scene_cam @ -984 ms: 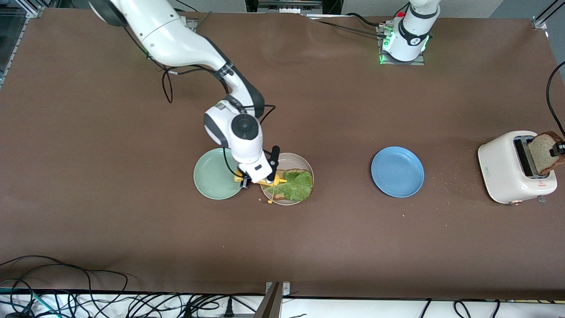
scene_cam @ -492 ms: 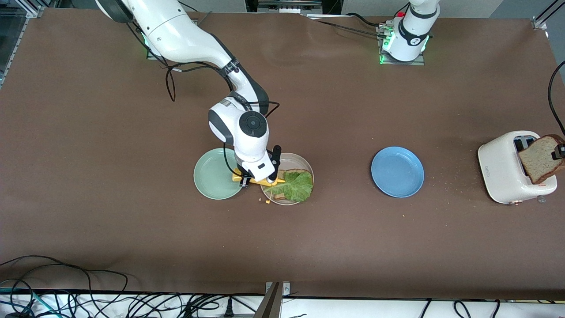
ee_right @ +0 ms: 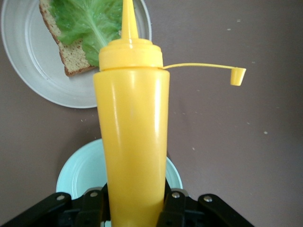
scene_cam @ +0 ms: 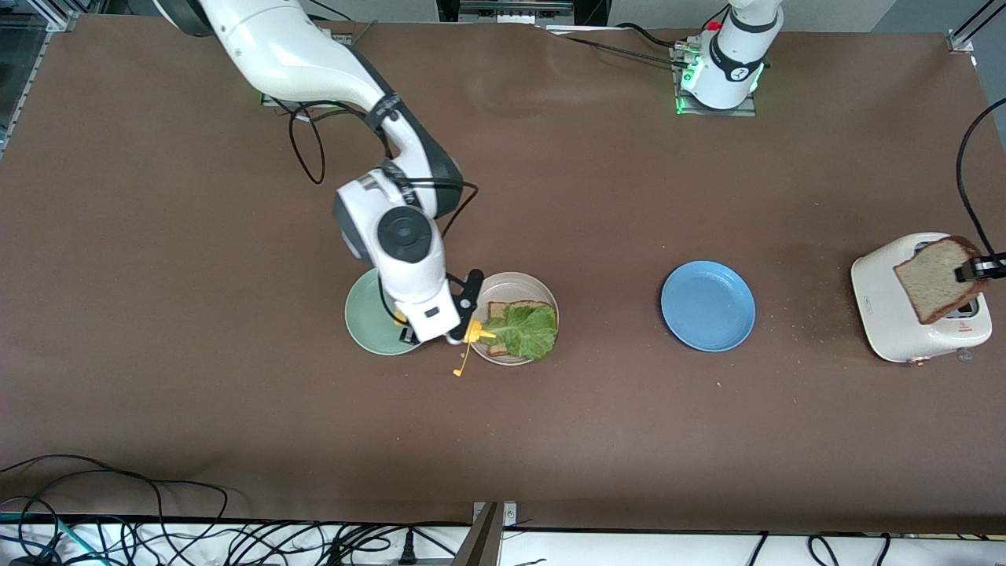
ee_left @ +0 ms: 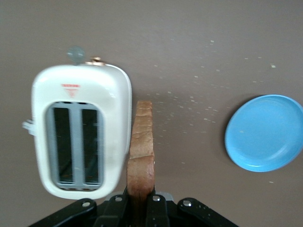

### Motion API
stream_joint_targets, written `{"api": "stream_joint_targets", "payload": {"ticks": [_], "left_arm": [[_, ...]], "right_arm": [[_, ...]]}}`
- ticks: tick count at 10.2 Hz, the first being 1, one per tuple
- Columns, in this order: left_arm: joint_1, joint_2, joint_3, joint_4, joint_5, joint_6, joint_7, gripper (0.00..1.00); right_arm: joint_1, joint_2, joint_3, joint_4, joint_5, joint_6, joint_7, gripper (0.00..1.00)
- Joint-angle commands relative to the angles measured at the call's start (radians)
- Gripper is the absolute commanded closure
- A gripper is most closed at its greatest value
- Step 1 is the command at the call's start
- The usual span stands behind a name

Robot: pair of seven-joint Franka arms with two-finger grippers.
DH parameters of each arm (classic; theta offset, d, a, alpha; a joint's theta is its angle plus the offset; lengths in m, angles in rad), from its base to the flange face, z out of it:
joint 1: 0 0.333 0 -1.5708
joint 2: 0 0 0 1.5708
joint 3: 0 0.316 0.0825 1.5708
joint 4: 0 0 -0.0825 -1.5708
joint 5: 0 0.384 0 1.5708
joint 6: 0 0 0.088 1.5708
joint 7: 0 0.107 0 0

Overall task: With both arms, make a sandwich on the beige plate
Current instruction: 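Carry the bottle back with the right gripper while the left gripper lifts toast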

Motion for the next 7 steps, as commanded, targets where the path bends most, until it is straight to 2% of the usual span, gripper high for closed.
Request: {"api": "stream_joint_targets", "payload": {"ticks": [1,4,7], "left_arm": [[-0.006,0.011,0.004,0.027,-0.169,-0.035,-0.026,1.0],[-0.043,0.027,0.004,0.019,-0.336,-0.073,-0.054,1.0],[-0.159,0.108,0.004,0.025,-0.508,-0.071,-0.178,1.0]], "right_arm": [[-0.131,-0.106,0.011,-0.012,0.178,-0.118,-0.195,1.0],[-0.3,-0.171,0.009,-0.018,0.41,-0.267,-0.45,1.0],[-0.468,-0.188,0.008,-0.044,0.571,-0.396,-0.699,1.0]]}}
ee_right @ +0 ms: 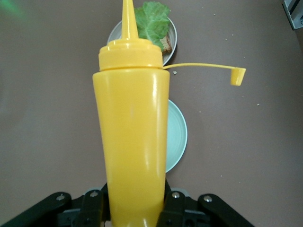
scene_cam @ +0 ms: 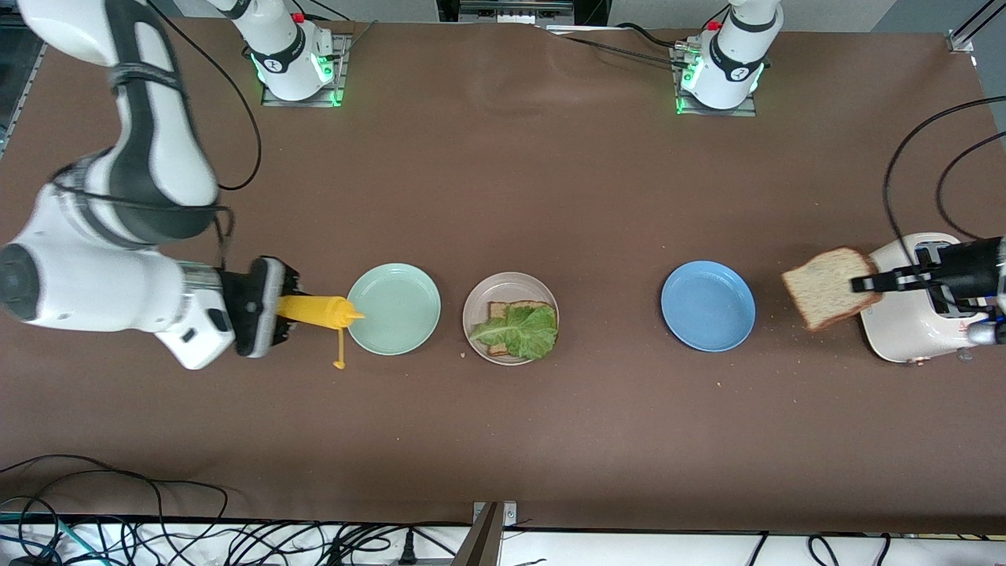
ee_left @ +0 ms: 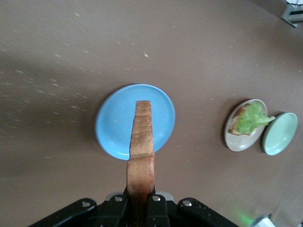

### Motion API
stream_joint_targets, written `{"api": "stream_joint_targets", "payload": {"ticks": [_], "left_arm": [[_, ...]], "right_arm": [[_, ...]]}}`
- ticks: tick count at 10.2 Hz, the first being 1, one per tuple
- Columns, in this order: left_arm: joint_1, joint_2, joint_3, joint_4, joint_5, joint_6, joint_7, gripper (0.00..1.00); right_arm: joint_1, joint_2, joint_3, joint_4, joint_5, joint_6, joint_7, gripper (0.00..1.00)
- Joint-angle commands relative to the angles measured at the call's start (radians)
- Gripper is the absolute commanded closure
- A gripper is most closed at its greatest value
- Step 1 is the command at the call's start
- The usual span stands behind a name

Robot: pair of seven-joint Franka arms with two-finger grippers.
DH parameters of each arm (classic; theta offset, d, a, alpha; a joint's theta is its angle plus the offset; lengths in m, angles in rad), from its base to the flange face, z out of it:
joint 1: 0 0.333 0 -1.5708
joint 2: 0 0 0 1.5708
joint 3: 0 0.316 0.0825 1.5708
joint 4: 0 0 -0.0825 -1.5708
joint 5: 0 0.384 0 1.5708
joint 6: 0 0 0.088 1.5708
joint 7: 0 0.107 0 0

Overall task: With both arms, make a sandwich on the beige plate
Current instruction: 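Carry the bottle back with the right gripper while the left gripper lifts toast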

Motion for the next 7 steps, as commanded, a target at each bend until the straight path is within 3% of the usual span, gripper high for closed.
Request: {"api": "stream_joint_targets", "payload": {"ticks": [1,4,7], "left_arm": [[-0.089,0.098,0.007,0.027,-0.138,-0.007,-0.048,1.0],[-0.154,0.191,0.006,0.042,-0.363,0.04,0.08,1.0],[-0.238,0.268,0.007,0.042,-0.568,0.044,0.192,1.0]], "right_arm": [[-0.144,-0.024,0.013,-0.065,0.167,-0.077,-0.209,1.0],[-0.269,-0.018,0.015,-0.145,0.283,-0.147,-0.456,1.0],[-0.422,0.014,0.015,-0.332,0.465,-0.186,-0.755,1.0]]}}
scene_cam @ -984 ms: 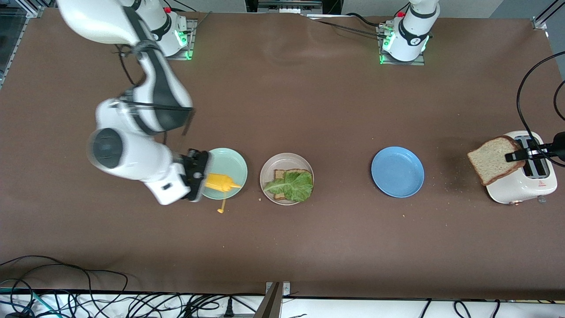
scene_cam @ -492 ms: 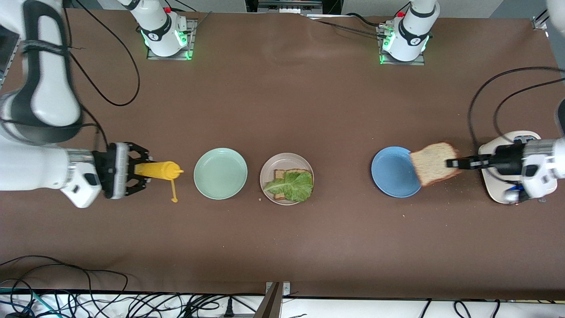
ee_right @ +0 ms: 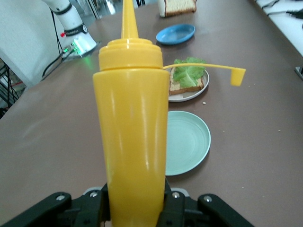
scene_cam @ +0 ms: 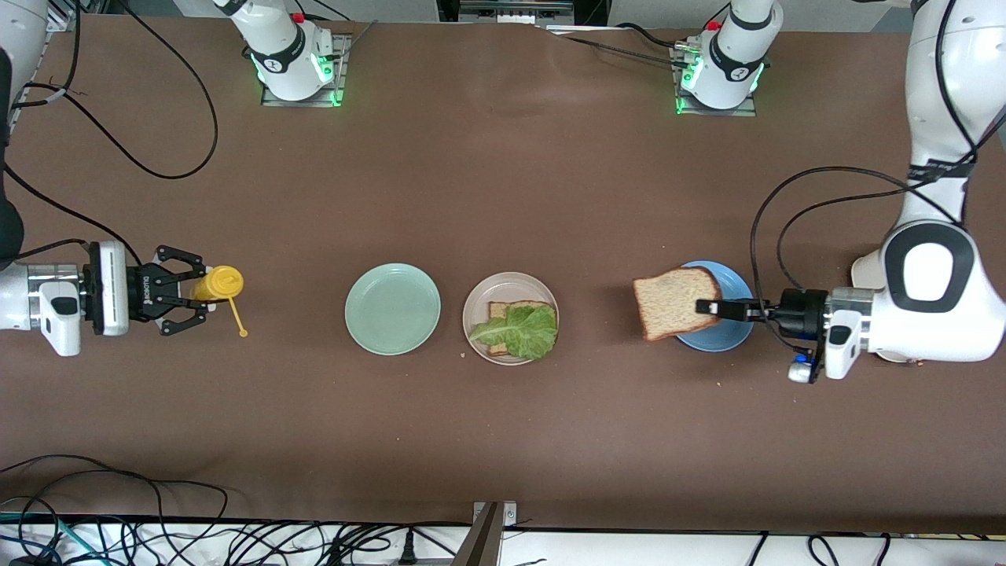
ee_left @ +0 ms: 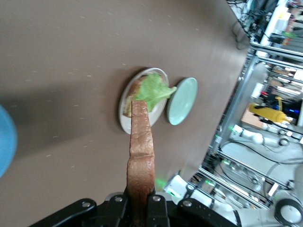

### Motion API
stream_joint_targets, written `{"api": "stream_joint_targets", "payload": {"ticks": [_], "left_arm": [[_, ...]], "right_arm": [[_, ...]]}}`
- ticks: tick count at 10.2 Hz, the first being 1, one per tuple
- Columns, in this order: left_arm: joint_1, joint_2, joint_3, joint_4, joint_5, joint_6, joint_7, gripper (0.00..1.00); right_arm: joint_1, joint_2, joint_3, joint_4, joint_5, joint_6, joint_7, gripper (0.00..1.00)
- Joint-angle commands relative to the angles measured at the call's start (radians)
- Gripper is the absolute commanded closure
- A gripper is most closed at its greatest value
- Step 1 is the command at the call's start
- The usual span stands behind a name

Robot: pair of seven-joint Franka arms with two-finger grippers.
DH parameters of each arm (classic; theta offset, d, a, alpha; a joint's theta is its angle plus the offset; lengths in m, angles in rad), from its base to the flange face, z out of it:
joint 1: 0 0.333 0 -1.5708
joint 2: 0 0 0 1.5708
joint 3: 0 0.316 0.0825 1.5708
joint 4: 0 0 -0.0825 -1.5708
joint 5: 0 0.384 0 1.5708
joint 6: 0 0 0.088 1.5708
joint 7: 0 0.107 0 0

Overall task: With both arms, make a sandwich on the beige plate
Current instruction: 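Carry the bottle back with the right gripper while the left gripper lifts toast, then lower the toast onto the lettuce while the right gripper sets the bottle down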

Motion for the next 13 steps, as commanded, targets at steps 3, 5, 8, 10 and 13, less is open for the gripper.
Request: {"api": "stream_joint_targets", "payload": {"ticks": [3,5,8,10,13], "left_arm": [[-0.121,0.095,0.008,0.037,-0.234,0.089,0.176,1.0],[-0.187,0.122,0.008,0.037,-0.297,0.203,0.184,1.0],[-0.265,0.168,0.009,0.034,-0.447,0.333,0.297,1.0],[-0.276,0.197,0.008,0.036,-0.473,0.348,0.304,1.0],[-0.327,0.25,0.009,0.033,-0.639,0.387,0.469,1.0]], "right_arm": [[-0.147,0.088,0.017,-0.184,0.194,-0.088,-0.375,1.0],[-0.173,0.166,0.017,-0.182,0.232,-0.129,-0.487,1.0],[-0.196,0.275,0.017,-0.173,0.257,-0.143,-0.616,1.0],[-0.199,0.323,0.017,-0.171,0.274,-0.142,-0.678,1.0],[-0.203,0.392,0.017,-0.161,0.31,-0.135,-0.75,1.0]]}}
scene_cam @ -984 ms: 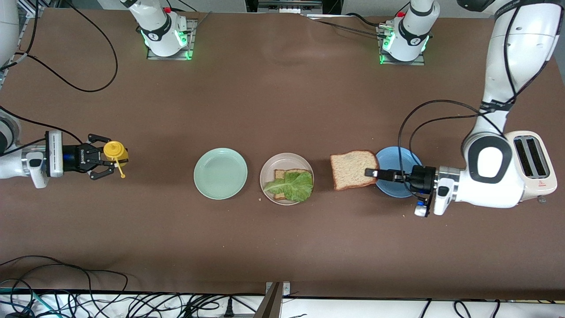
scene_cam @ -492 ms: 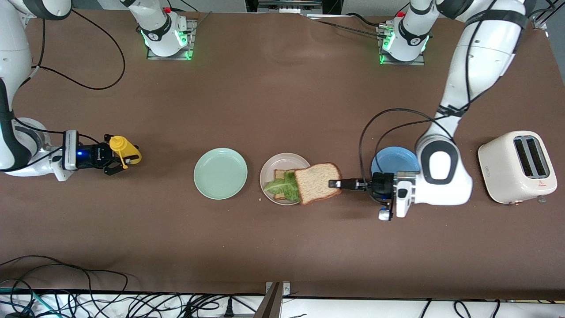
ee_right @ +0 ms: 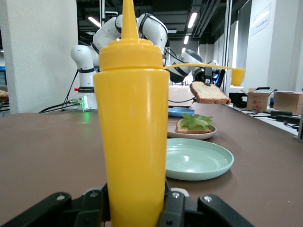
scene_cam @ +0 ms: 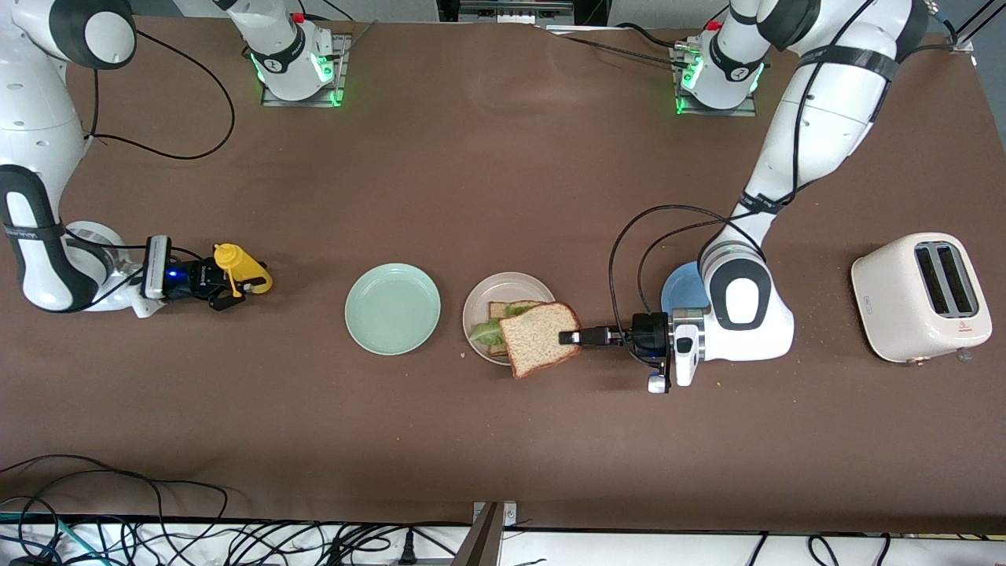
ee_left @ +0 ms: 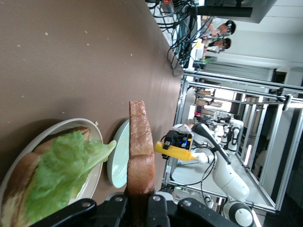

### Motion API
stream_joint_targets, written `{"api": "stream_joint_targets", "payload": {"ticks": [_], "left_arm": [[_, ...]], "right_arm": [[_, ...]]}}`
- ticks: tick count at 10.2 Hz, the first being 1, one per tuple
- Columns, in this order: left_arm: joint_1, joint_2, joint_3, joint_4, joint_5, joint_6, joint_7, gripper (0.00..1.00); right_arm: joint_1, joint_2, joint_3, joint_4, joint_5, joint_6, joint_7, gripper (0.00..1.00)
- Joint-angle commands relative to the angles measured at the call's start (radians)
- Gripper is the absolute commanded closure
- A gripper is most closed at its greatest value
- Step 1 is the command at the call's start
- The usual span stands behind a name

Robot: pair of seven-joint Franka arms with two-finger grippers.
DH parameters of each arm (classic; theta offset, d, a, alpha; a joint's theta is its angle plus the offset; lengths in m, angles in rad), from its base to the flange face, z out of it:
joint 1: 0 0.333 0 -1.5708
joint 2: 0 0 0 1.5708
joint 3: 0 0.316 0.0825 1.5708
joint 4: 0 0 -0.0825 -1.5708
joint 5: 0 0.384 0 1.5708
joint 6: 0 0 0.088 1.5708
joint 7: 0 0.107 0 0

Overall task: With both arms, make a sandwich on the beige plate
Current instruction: 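Lower the toast onto the lettuce while the right gripper sets the bottle down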

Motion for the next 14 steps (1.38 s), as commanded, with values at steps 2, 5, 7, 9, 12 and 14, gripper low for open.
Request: {"api": "stream_joint_targets", "payload": {"ticks": [2,5,7,9,12,14], "left_arm": [[-0.057,0.044,0.01,0.018,-0.109,0.028,0.111,1.0],[-0.054,0.051,0.014,-0.003,-0.102,0.03,0.154,1.0],[-0.052,0.051,0.016,-0.019,-0.102,0.03,0.177,1.0],[-0.052,0.052,0.018,-0.025,-0.061,0.03,0.191,1.0],[-0.046,0.052,0.019,-0.026,-0.033,0.03,0.205,0.0],[-0.052,0.051,0.045,-0.025,-0.016,0.031,0.203,0.0]], "right_arm": [[-0.02,0.063,0.015,0.036,0.025,-0.019,-0.067,1.0],[-0.019,0.091,0.015,0.064,0.02,-0.006,-0.067,1.0],[-0.019,0.096,0.015,0.064,0.022,-0.004,-0.067,0.85],[-0.019,0.105,0.015,0.064,0.023,-0.006,-0.067,0.38],[-0.019,0.113,0.015,0.064,0.026,-0.006,-0.067,0.01],[-0.022,0.111,0.013,0.088,0.022,-0.01,-0.054,0.0]]}}
